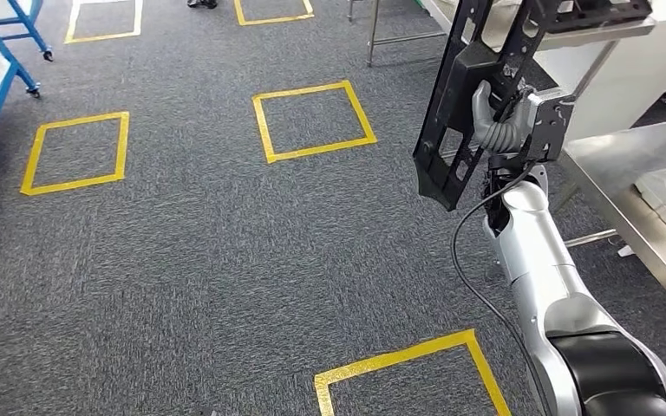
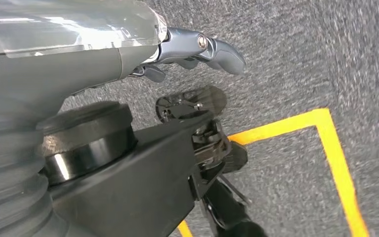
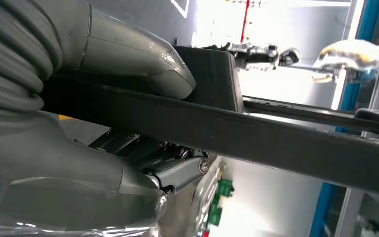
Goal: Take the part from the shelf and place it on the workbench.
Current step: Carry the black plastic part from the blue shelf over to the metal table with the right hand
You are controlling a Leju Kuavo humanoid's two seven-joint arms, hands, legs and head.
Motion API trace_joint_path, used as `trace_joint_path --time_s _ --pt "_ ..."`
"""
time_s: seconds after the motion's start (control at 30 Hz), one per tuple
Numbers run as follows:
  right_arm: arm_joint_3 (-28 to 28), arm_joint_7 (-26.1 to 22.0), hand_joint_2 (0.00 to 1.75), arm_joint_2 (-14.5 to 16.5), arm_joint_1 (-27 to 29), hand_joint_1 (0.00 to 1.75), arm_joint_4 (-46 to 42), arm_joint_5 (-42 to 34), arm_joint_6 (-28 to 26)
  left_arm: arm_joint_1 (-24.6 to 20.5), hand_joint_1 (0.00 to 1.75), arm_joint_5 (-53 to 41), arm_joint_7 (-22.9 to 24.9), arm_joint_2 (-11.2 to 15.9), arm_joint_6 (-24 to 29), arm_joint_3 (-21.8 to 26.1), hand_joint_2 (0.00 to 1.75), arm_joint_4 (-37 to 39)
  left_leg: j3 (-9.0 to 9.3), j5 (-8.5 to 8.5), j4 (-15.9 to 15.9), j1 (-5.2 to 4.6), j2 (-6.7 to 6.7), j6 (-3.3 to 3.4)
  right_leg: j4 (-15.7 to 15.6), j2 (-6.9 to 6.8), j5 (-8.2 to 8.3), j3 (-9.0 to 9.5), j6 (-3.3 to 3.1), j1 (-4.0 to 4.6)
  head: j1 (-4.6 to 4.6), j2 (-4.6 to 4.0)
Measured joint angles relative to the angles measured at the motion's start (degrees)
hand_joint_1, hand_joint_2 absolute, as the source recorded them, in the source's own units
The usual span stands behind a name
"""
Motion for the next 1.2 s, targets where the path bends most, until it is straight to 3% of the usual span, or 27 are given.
trace_joint_path --time_s 0.07,0.1,0.17,0.3,0.33,0.37,0.43,0.47,0.5,0.57,0.63,0.67,0.73,0.8,0.87,0.93,0.97,1.0,1.03,1.1,1.17,1.2 --pt "0.31 0.33 1.75 0.16 0.01 1.75 -0.68 0.59 -0.24 0.09 0.00 0.06 -0.24 0.04 -0.03 0.02 1.75 0.00 -0.09 -0.40 0.40 -0.28 1.06 -0.73 -6.49 -2.24 1.42 3.84 -0.29 0.41 -0.01 0.00" --pt "0.49 0.52 1.75 0.26 0.03 1.75 -0.97 1.03 -0.39 0.16 0.00 0.13 -0.36 0.07 -0.07 0.04 1.75 0.00 -0.07 -0.57 0.53 -0.46 1.57 -1.12 -7.83 -2.80 1.42 4.49 -0.64 0.69 -0.03 0.01" --pt "0.78 1.12 1.75 0.42 0.12 1.75 -1.23 2.33 -0.79 0.37 0.00 0.39 -0.61 0.09 -0.16 0.08 1.75 0.00 0.06 -0.75 0.58 -0.56 2.67 -1.74 -7.91 -1.80 1.30 4.22 -1.50 1.05 -0.05 0.01" --pt "0.92 1.69 1.75 0.43 0.11 1.75 -1.28 3.41 -1.07 0.47 0.00 0.66 -0.77 0.09 -0.21 0.11 1.75 0.00 0.15 -0.86 0.60 -0.51 3.50 -2.13 -7.90 -1.00 1.36 4.03 -1.99 1.12 -0.04 0.00" --pt "1.11 1.91 1.75 0.44 0.08 1.75 -1.37 3.75 -1.09 0.45 0.00 0.72 -0.80 0.09 -0.24 0.12 1.75 0.00 0.05 -1.18 0.89 -0.37 2.77 -2.31 -7.99 -0.74 1.43 4.08 -2.18 1.02 -0.04 0.00" --pt "1.43 2.31 1.75 0.55 -0.21 1.75 -1.43 4.25 -0.98 0.50 0.00 0.77 -0.84 0.08 -0.27 0.14 1.75 0.00 -1.40 -2.98 4.12 -0.18 1.02 -2.49 -8.08 -0.05 1.51 4.09 -2.61 0.98 -0.05 0.00" --pt "2.06 3.17 1.75 0.79 -1.17 1.75 -1.21 5.13 -0.51 0.64 0.00 0.86 -0.81 0.08 -0.33 0.18 1.75 0.00 -6.11 -6.75 13.58 0.18 -2.64 -2.61 -8.20 2.39 1.73 4.08 -3.51 1.19 -0.05 0.00" --pt "2.21 3.44 1.75 0.90 -1.73 1.75 -0.93 5.28 -0.26 0.70 0.00 0.86 -0.78 0.08 -0.34 0.19 1.75 0.00 -8.00 -7.51 16.98 0.21 -3.76 -2.38 -8.16 3.71 1.81 4.03 -3.79 1.41 -0.05 0.00" --pt "2.22 3.51 1.75 0.91 -2.10 1.75 -0.63 5.26 -0.14 0.67 0.00 0.87 -0.73 0.08 -0.34 0.20 1.75 0.00 -7.98 -6.09 16.18 0.17 -4.03 -2.06 -8.11 4.78 1.86 4.02 -3.82 1.57 -0.05 0.00" --pt "2.22 3.54 1.75 0.94 -2.64 1.75 -0.22 5.21 -0.13 0.58 0.00 0.87 -0.73 0.09 -0.34 0.21 1.75 0.01 -4.68 -1.83 8.27 0.09 -6.22 -1.35 -7.97 6.27 1.97 3.96 -3.65 1.63 -0.05 0.00" --pt "2.21 3.59 1.75 0.99 -3.00 1.75 0.19 5.26 -0.17 0.60 0.00 0.87 -0.73 0.11 -0.34 0.22 1.75 0.02 -2.35 0.03 2.82 0.07 -8.46 -0.98 -7.88 7.57 2.24 3.64 -3.14 1.45 -0.05 0.00" --pt "2.21 3.62 1.75 1.01 -3.07 1.75 0.39 5.41 -0.23 0.62 0.00 0.87 -0.74 0.12 -0.34 0.22 1.75 0.02 -2.07 -0.03 2.14 -0.01 -8.75 -0.85 -7.96 8.21 2.46 3.42 -2.75 1.27 -0.05 0.01" --pt "2.16 3.66 1.75 0.82 -3.08 1.75 0.66 5.90 -0.39 0.56 0.00 0.86 -0.77 0.06 -0.33 0.22 1.75 0.02 -1.86 0.44 1.47 -0.03 -7.37 -0.40 -8.22 9.31 2.87 3.06 -1.97 0.92 -0.05 0.01" --pt "2.13 3.73 1.75 0.58 -3.11 1.75 0.69 6.59 -0.50 0.42 0.00 0.83 -0.81 -0.01 -0.34 0.23 1.75 0.02 -1.54 1.13 0.43 0.11 -5.85 0.22 -6.81 7.21 1.74 2.19 -1.47 1.12 -0.01 0.00" --pt "2.20 4.12 1.75 0.60 -3.20 1.75 0.65 7.54 -0.54 0.50 0.00 0.81 -0.85 -0.04 -0.45 0.24 1.75 0.02 -1.44 1.49 -0.09 0.09 -4.40 0.53 -1.06 3.43 -1.66 -0.44 -1.15 1.25 0.05 0.01" --pt "2.33 4.83 1.75 0.71 -3.22 1.75 0.66 8.44 -0.50 0.75 0.00 0.83 -0.83 -0.02 -0.56 0.24 1.75 0.03 -1.58 1.49 -0.03 0.05 -2.88 0.56 5.62 1.95 -4.24 -3.42 -0.73 0.92 0.07 0.01" --pt "2.38 5.17 1.75 0.73 -3.23 1.75 0.66 8.77 -0.42 0.85 0.00 0.85 -0.81 -0.01 -0.57 0.24 1.75 0.04 -1.63 1.43 0.03 0.06 -2.14 0.51 6.65 1.67 -4.13 -3.76 -0.52 0.71 0.07 0.00" --pt "2.43 5.40 1.75 0.73 -3.28 1.75 0.67 8.99 -0.32 0.91 0.00 0.87 -0.80 -0.01 -0.60 0.25 1.75 0.04 -1.64 1.34 0.10 0.09 -1.44 0.42 5.33 1.37 -3.02 -2.92 -0.34 0.53 0.07 0.00" --pt "2.49 5.56 1.75 0.74 -3.38 1.75 0.66 9.12 -0.24 0.93 0.00 0.89 -0.80 -0.03 -0.63 0.25 1.75 0.04 -1.61 1.19 0.22 0.12 -0.77 0.26 1.85 0.73 -1.22 -0.93 -0.22 0.41 0.07 0.00" --pt "2.64 5.66 1.75 0.81 -3.84 1.75 0.67 9.22 -0.10 0.92 0.00 0.99 -0.85 -0.03 -0.68 0.27 1.75 0.04 -1.54 0.76 0.57 -0.07 0.40 -0.24 -5.82 -1.79 1.25 3.19 -0.44 0.68 0.06 0.00" --pt "2.87 5.71 1.75 0.95 -4.52 1.75 0.85 9.22 0.15 0.97 0.00 1.32 -1.05 -0.02 -0.60 0.36 1.75 0.04 -1.47 0.44 0.74 -0.39 1.47 -0.86 -8.71 -2.83 1.65 4.53 -1.16 1.16 0.06 0.00" --pt "2.96 5.74 1.75 0.99 -4.82 1.75 1.01 9.22 0.33 1.02 0.00 1.54 -1.18 -0.02 -0.51 0.42 1.75 0.04 -1.37 0.33 0.73 -0.49 2.06 -1.15 -8.66 -2.14 1.79 4.40 -1.54 1.26 0.05 0.01"
